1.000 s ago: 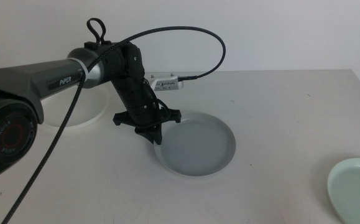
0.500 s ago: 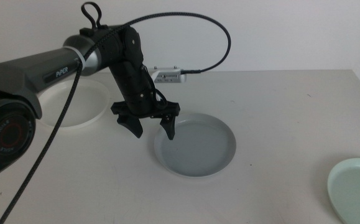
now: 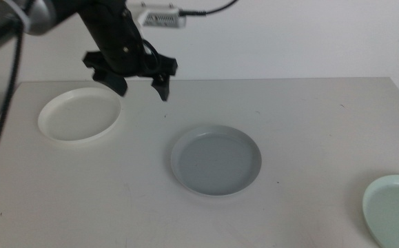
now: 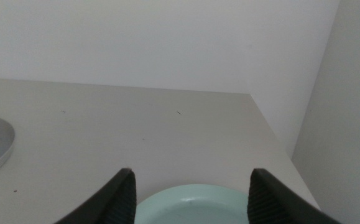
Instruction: Stack the three bowls on top of each other.
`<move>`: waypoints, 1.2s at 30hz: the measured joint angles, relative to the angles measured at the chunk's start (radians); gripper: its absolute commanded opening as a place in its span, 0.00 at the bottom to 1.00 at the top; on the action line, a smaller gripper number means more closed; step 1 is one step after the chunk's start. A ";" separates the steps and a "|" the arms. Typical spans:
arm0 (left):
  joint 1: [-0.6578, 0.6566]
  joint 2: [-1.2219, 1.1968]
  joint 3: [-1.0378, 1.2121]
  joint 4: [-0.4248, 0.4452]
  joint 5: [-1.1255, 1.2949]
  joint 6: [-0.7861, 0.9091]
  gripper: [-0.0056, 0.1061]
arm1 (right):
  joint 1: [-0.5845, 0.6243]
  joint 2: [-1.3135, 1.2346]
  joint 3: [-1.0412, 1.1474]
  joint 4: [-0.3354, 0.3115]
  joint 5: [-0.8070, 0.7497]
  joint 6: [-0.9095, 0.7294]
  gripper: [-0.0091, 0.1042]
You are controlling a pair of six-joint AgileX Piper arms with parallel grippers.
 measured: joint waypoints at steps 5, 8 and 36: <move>0.022 -0.127 0.000 0.066 0.011 -0.022 0.99 | 0.000 0.000 0.000 0.000 0.000 0.000 0.49; 0.063 -0.195 0.000 0.073 0.014 -0.024 0.99 | 0.000 0.000 0.000 0.000 0.000 0.000 0.49; 0.581 -0.242 -0.002 -0.088 0.025 0.151 0.99 | 0.000 0.000 0.000 0.000 0.000 0.000 0.49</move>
